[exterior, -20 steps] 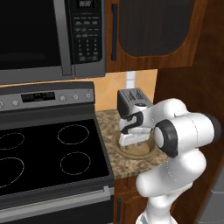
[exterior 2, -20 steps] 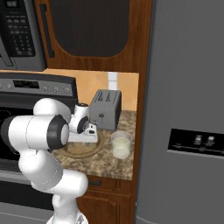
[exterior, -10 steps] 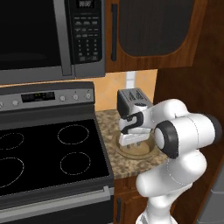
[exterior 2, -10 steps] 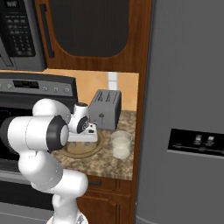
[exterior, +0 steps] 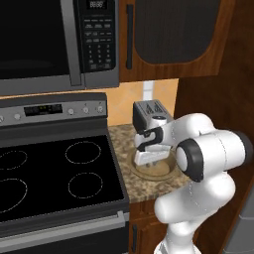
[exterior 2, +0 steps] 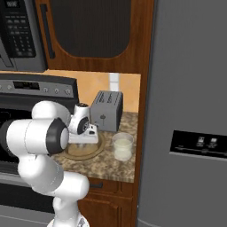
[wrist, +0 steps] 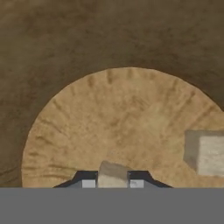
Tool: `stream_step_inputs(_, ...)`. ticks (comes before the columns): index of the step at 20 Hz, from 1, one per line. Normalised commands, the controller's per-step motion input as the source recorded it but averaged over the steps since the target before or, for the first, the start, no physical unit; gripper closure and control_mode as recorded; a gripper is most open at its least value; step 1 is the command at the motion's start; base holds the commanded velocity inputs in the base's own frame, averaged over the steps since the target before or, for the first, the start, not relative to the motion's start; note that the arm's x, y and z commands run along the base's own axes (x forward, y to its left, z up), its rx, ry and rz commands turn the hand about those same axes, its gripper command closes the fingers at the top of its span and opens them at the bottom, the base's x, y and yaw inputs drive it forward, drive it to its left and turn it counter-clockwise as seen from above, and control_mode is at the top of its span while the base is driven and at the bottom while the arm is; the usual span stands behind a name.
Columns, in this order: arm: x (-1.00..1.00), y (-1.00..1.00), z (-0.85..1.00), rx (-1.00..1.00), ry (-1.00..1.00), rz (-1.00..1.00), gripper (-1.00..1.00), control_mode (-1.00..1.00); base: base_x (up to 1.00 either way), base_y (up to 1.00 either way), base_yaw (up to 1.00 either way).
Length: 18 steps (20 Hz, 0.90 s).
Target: Grab a lemon wedge from the fridge and one ice cube from the ice bowl, and put them in the glass of lemonade.
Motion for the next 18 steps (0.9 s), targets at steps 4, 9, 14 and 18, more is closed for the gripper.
stream_step_inputs(4,-0.90,-0.10,0.88,0.00,-0.10,-0.03,1.00,-1.00,0.00,0.00,0.00)
stream_step_inputs(9,-0.73,-0.37,1.00,0.00,-0.02,-0.11,1.00,-1.00,0.00,0.00,0.00)
stream_step_inputs(14,-0.44,-0.55,0.94,-0.05,-0.01,-0.18,1.00,-1.00,0.00,0.00,0.00)
stream_step_inputs(18,-0.19,-0.55,0.85,-0.09,0.00,-0.24,1.00,-1.00,0.00,0.00,0.00)
